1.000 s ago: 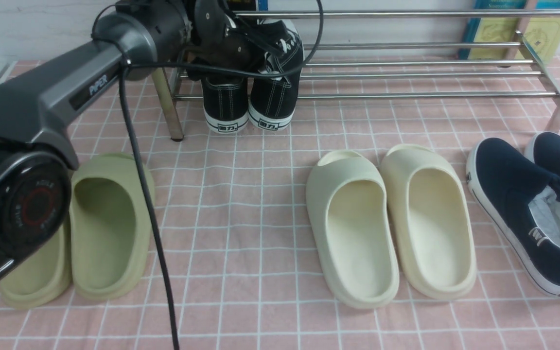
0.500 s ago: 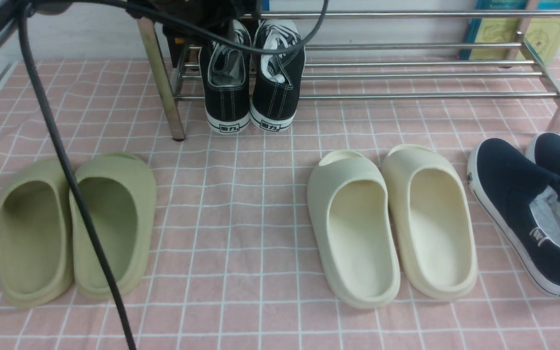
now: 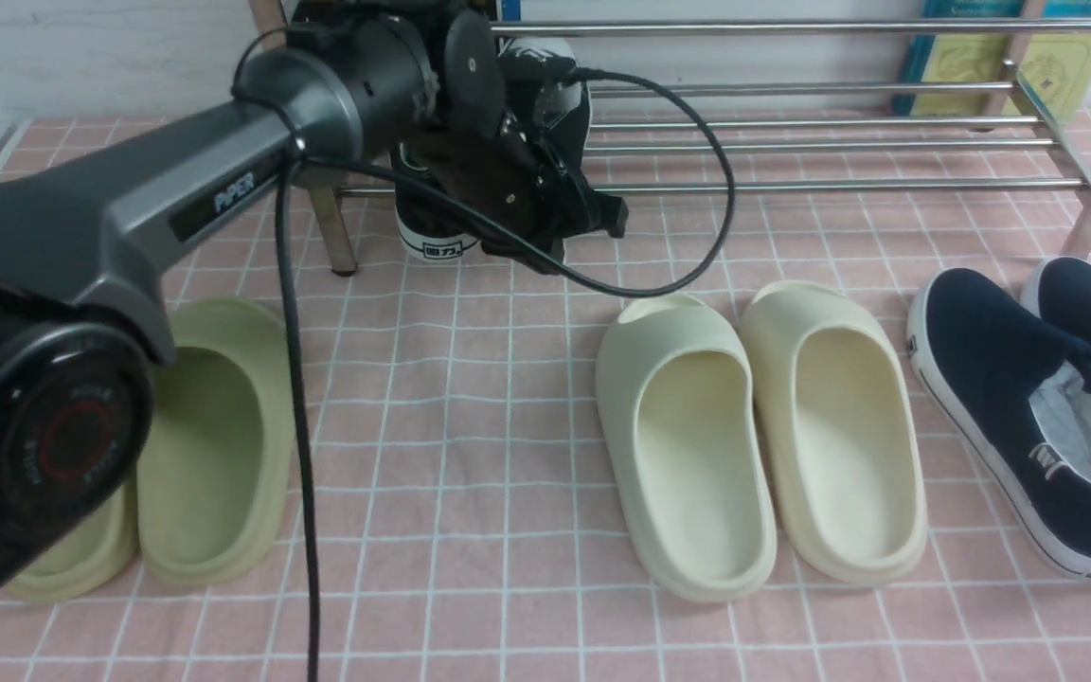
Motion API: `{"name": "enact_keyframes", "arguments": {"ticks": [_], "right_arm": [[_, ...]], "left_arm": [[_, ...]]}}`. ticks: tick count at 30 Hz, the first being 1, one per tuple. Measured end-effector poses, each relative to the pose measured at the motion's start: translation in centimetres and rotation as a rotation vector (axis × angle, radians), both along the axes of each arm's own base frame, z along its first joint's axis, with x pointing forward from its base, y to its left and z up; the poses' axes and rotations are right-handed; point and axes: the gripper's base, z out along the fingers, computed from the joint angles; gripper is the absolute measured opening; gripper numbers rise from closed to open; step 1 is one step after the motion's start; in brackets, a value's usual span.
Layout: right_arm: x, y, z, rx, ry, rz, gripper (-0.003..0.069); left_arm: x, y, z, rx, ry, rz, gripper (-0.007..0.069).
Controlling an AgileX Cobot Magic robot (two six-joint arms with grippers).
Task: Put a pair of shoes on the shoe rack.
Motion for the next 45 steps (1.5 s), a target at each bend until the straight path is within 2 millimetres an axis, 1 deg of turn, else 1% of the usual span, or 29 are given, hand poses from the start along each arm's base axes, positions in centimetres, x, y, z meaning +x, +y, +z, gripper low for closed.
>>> {"name": "enact_keyframes", "arguments": {"ticks": [1,3,6,14,17,18,19,21,23,24,25,26,27,28,29,30,31,33,34,35,37,39,40,41,44,45], "right_arm": [[0.0,0.0,0.0,0.000,0.000,0.000,0.0239],[0.0,0.0,0.0,0.000,0.000,0.000,0.0239],[0.0,0.0,0.0,0.000,0.000,0.000,0.0240],[0.0,0.0,0.0,0.001,0.000,0.000,0.0240],[0.0,0.0,0.0,0.001,0.000,0.000,0.0240],[0.0,0.0,0.0,0.001,0.000,0.000,0.0240],[0.0,0.0,0.0,0.001,0.000,0.000,0.0240],[0.0,0.0,0.0,0.001,0.000,0.000,0.0240],[0.0,0.0,0.0,0.001,0.000,0.000,0.0240],[0.0,0.0,0.0,0.001,0.000,0.000,0.0240],[0.0,0.0,0.0,0.001,0.000,0.000,0.0240],[0.0,0.0,0.0,0.001,0.000,0.000,0.0240],[0.0,0.0,0.0,0.001,0.000,0.000,0.0240],[0.0,0.0,0.0,0.001,0.000,0.000,0.0240],[0.0,0.0,0.0,0.001,0.000,0.000,0.0240],[0.0,0.0,0.0,0.001,0.000,0.000,0.0240],[0.0,0.0,0.0,0.001,0.000,0.000,0.0240],[0.0,0.0,0.0,0.001,0.000,0.000,0.0240],[0.0,0.0,0.0,0.001,0.000,0.000,0.0240],[0.0,0.0,0.0,0.001,0.000,0.000,0.0240],[0.0,0.0,0.0,0.001,0.000,0.000,0.0240],[0.0,0.0,0.0,0.001,0.000,0.000,0.0240],[0.0,0.0,0.0,0.001,0.000,0.000,0.0240],[0.0,0.0,0.0,0.001,0.000,0.000,0.0240],[0.0,0.0,0.0,0.001,0.000,0.000,0.0240],[0.0,0.0,0.0,0.001,0.000,0.000,0.0240]], "left_arm": [[0.3,0.0,0.1,-0.017,-0.002,0.041,0.0002],[0.5,0.0,0.3,-0.020,-0.003,0.059,0.0002],[1.1,-0.4,1.2,-0.035,-0.032,0.077,0.0002],[1.2,-0.4,1.0,-0.001,0.001,0.075,0.0004],[0.4,0.5,2.7,0.053,-0.004,0.046,0.0006],[-0.1,0.9,4.1,0.062,-0.020,0.037,0.0007],[-0.1,0.9,4.1,0.066,-0.018,0.034,0.0008],[-1.9,2.1,8.6,0.066,-0.086,0.015,0.0012],[-3.9,3.1,12.4,0.064,-0.147,-0.004,0.0013],[-4.8,3.6,13.9,0.066,-0.172,-0.012,0.0014],[-5.3,3.9,14.7,0.064,-0.183,-0.013,0.0014],[-7.4,5.1,17.7,0.073,-0.232,-0.019,0.0016],[-7.7,5.3,18.0,0.073,-0.238,-0.018,0.0016],[-8.8,6.0,19.4,0.080,-0.264,-0.015,0.0017],[-11.2,7.5,21.7,0.096,-0.311,0.000,0.0017],[-12.4,8.2,22.6,0.105,-0.331,0.007,0.0019],[-14.7,9.6,24.1,0.109,-0.369,0.019,0.0020],[-17.8,11.4,24.7,0.129,-0.396,0.032,0.0020],[-18.9,12.1,24.1,0.143,-0.390,0.036,0.0020],[-19.2,12.2,24.1,0.142,-0.394,0.039,0.0020],[-23.0,14.4,22.4,0.144,-0.409,0.072,0.0022],[-25.4,15.7,21.4,0.127,-0.440,0.098,0.0022],[-26.6,16.4,20.5,0.119,-0.448,0.114,0.0022],[-27.5,16.9,19.3,0.119,-0.442,0.126,0.0022],[-30.6,18.5,16.7,0.071,-0.461,0.168,0.0022],[-30.7,18.6,16.6,0.063,-0.465,0.172,0.0022]]}}
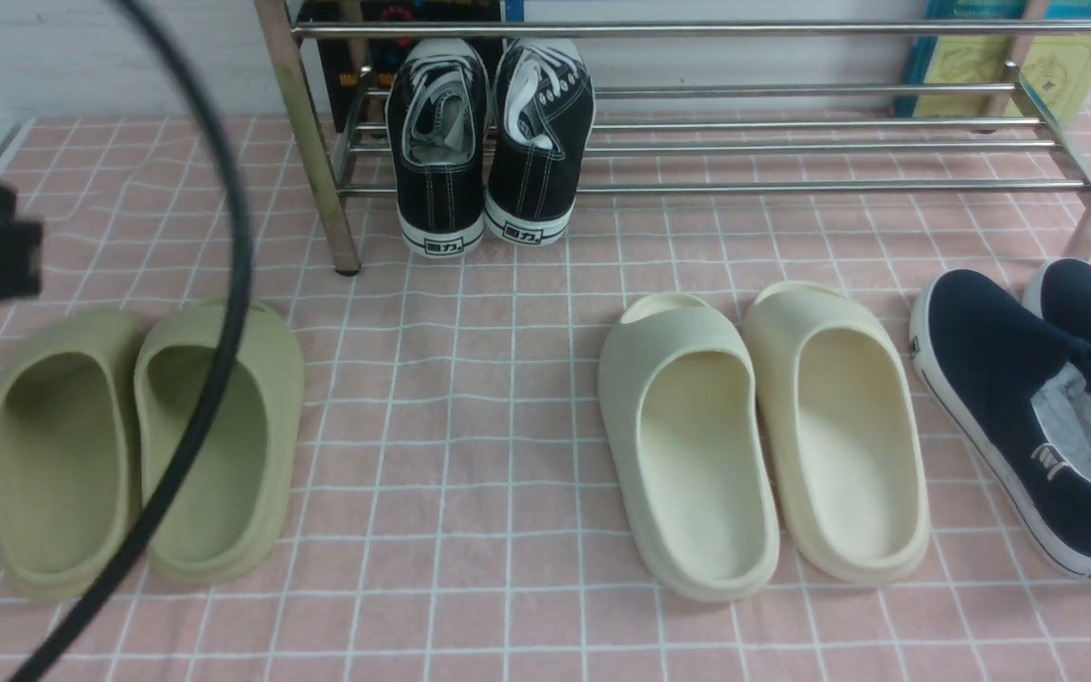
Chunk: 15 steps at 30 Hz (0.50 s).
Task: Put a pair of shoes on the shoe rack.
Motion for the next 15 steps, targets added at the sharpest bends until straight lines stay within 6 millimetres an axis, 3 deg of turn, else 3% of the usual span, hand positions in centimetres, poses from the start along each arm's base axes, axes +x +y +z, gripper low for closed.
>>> {"name": "enact_keyframes", "arguments": {"ticks": [2,6,15], "right_arm": [[0.0,0.0,0.0,0.000,0.000,0.000,0.0240],[0.0,0.0,0.0,0.001,0.000,0.000,0.0240],[0.0,0.0,0.0,0.001,0.000,0.000,0.0240]], "left_arm": [[-1.8,0.9,-1.5,-0.027,-0.033,0.012,0.0022],[-2.8,1.7,-3.3,-0.007,-0.045,0.024,0.0022],[-3.5,2.5,-3.3,0.037,-0.103,0.047,0.0019]]}}
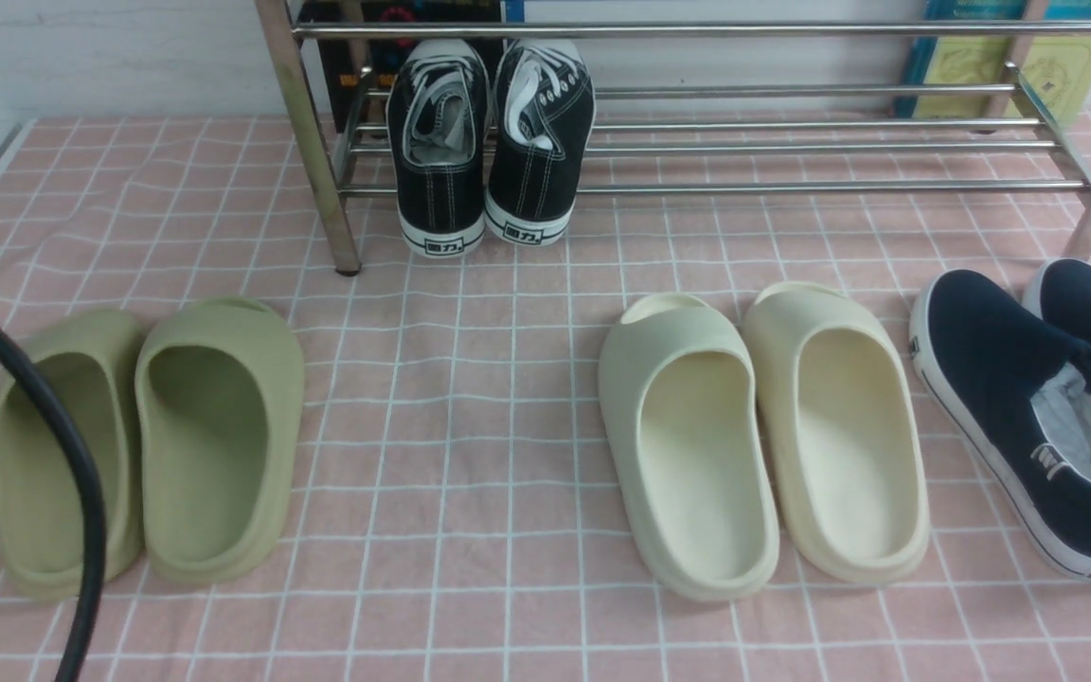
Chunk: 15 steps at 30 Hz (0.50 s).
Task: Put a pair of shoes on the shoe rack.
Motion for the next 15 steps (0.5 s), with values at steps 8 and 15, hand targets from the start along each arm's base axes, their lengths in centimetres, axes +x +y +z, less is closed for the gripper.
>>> {"name": "enact_keyframes", "arguments": {"ticks": [8,15], "right_arm": [[0.0,0.0,0.0,-0.001,0.000,0.000,0.0240],[0.0,0.0,0.0,-0.001,0.000,0.000,0.0240]], "left_arm": [[0.1,-0.1,-1.3,0.011,-0.198,-0.045,0.0015],[-1.9,1.0,-7.8,-0.078,-0.357,0.036,0.0015]]}}
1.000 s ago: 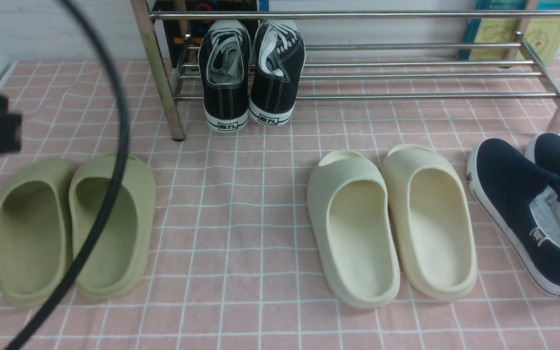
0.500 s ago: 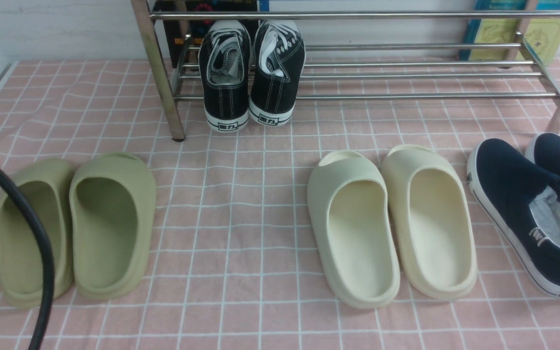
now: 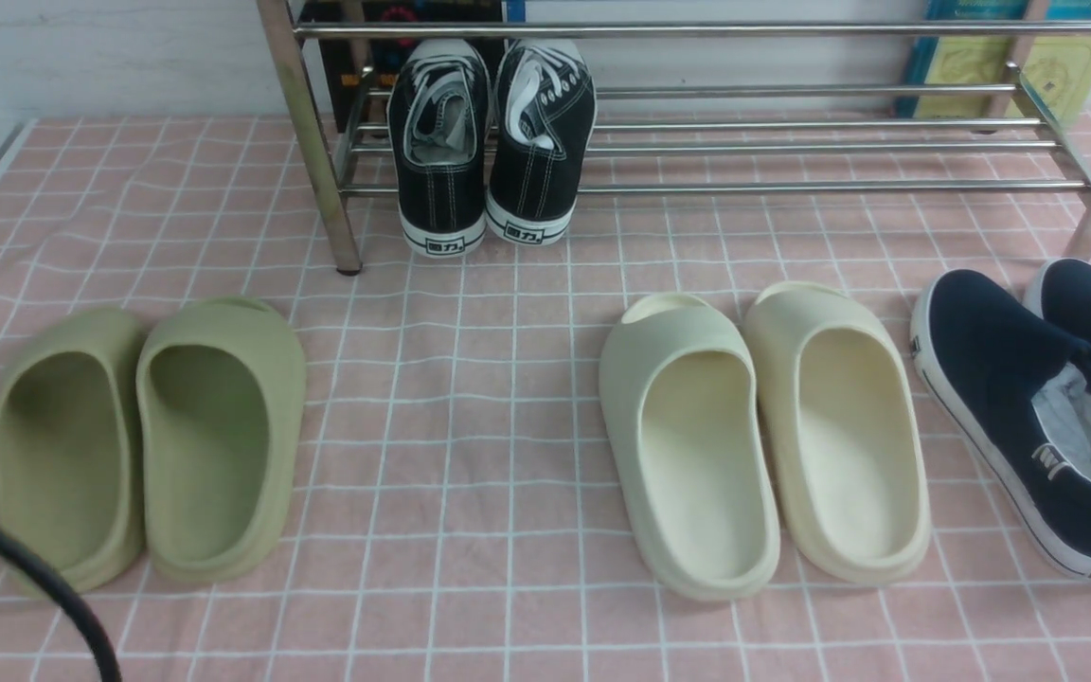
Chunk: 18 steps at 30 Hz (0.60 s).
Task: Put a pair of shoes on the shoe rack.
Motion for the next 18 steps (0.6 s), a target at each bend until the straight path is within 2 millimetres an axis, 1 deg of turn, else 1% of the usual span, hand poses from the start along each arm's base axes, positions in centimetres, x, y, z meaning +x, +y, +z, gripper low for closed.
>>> {"name": "enact_keyframes", "arguments": {"ticks": [1,2,4,7,8,9,10,11,14,18], "right_arm": [[0.0,0.0,0.0,0.000,0.000,0.000,0.0240],[0.0,0.0,0.0,0.000,0.000,0.000,0.0240],[0.0,0.0,0.0,0.000,0.000,0.000,0.0240],[0.0,0.0,0.0,0.000,0.000,0.000,0.0240],[0.0,0.0,0.0,0.000,0.000,0.000,0.0240],[0.0,0.0,0.0,0.000,0.000,0.000,0.0240],[0.0,0.0,0.0,0.000,0.000,0.000,0.0240],[0.0,0.0,0.0,0.000,0.000,0.000,0.0240],[0.0,0.0,0.0,0.000,0.000,0.000,0.0240],[0.0,0.0,0.0,0.000,0.000,0.000,0.0240]], "left_arm": [[-0.3,0.2,-1.4,-0.002,-0.017,0.018,0.0015],[-0.5,0.2,-1.6,-0.003,-0.030,0.022,0.0015],[-1.3,0.5,-4.2,-0.016,-0.059,0.072,0.0015],[-2.1,0.9,-7.4,-0.008,-0.055,0.143,0.0015],[-2.1,1.0,-7.6,-0.008,-0.047,0.146,0.0015],[-2.2,1.1,-9.1,-0.001,-0.021,0.165,0.0015],[-2.3,1.1,-9.1,0.002,-0.021,0.167,0.0015],[-2.2,1.1,-10.8,0.002,0.044,0.172,0.0015],[-2.2,1.1,-11.9,0.000,0.103,0.163,0.0015],[-2.2,0.9,-12.3,0.003,0.146,0.132,0.0015]]}}
